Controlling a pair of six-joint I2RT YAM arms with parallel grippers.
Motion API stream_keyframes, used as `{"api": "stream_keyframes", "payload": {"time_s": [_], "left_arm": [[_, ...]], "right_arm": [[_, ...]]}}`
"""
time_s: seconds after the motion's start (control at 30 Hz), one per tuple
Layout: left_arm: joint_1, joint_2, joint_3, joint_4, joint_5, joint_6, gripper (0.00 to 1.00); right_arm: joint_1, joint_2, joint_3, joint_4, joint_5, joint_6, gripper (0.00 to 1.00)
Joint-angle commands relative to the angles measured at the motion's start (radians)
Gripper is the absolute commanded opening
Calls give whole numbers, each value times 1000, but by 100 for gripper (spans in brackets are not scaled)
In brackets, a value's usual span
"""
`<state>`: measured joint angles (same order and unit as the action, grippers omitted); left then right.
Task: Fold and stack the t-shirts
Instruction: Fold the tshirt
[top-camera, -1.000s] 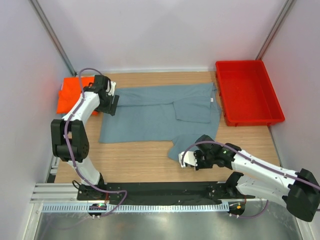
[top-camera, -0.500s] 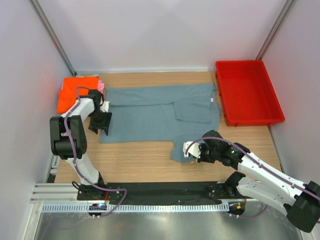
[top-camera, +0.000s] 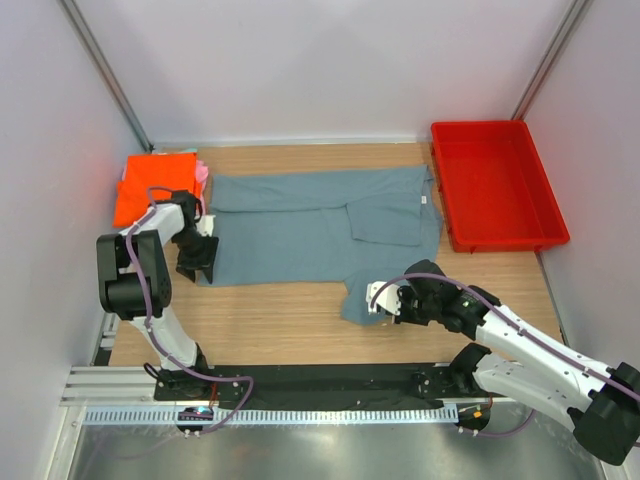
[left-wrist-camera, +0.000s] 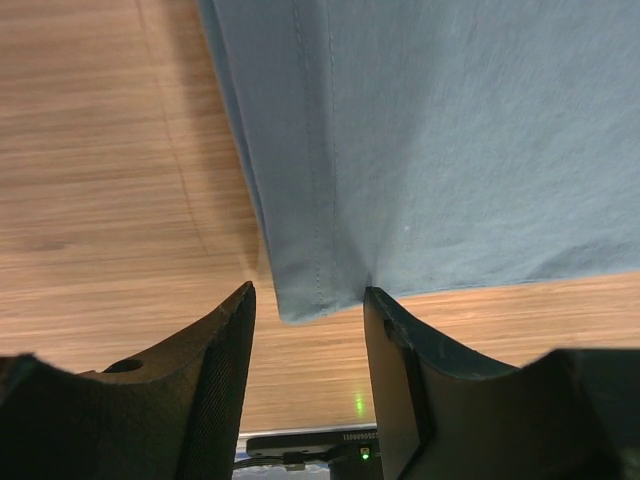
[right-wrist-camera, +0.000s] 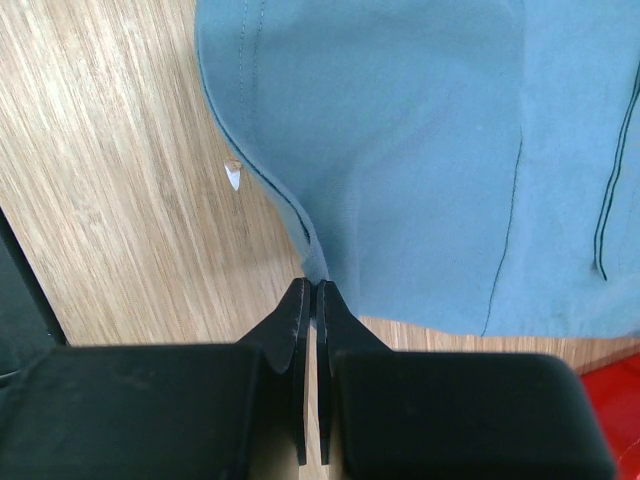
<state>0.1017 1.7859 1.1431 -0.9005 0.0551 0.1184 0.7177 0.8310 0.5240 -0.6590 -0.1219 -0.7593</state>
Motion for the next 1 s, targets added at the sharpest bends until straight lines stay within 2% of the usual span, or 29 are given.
{"api": "stream_keyframes", "payload": {"time_s": [0.0, 0.13, 0.23, 0.43, 0.5, 0.53, 0.6, 0.63, 0.77, 0.97], "left_arm": [[10, -48, -26, -15, 31, 26, 49], [13, -48, -42, -12, 38, 32, 47], [15, -42, -45, -9, 48, 30, 39], [15, -42, -42, -2, 51, 33, 34], [16, -40, -39, -8, 51, 35, 28], [16, -42, -36, -11, 52, 38, 19], [16, -43, -31, -23, 58, 44, 9], [16, -45, -31, -26, 60, 49, 0], [16, -74, 0, -61, 80, 61, 0], [16, -144, 150, -185, 134, 79, 0]], "right_arm": [[-1, -4, 10, 33, 15, 12, 1], [-3, -6, 10, 35, 15, 15, 1], [-3, -3, 8, 35, 18, 17, 2], [-9, -4, 10, 36, 19, 20, 2], [-12, -7, 10, 36, 22, 21, 1], [-15, -10, 11, 38, 24, 21, 1], [-23, -15, 16, 39, 37, 28, 1], [-26, -18, 18, 41, 41, 32, 1], [-55, -38, 48, 44, 88, 48, 2], [-127, -33, 168, 32, 160, 60, 1]]}}
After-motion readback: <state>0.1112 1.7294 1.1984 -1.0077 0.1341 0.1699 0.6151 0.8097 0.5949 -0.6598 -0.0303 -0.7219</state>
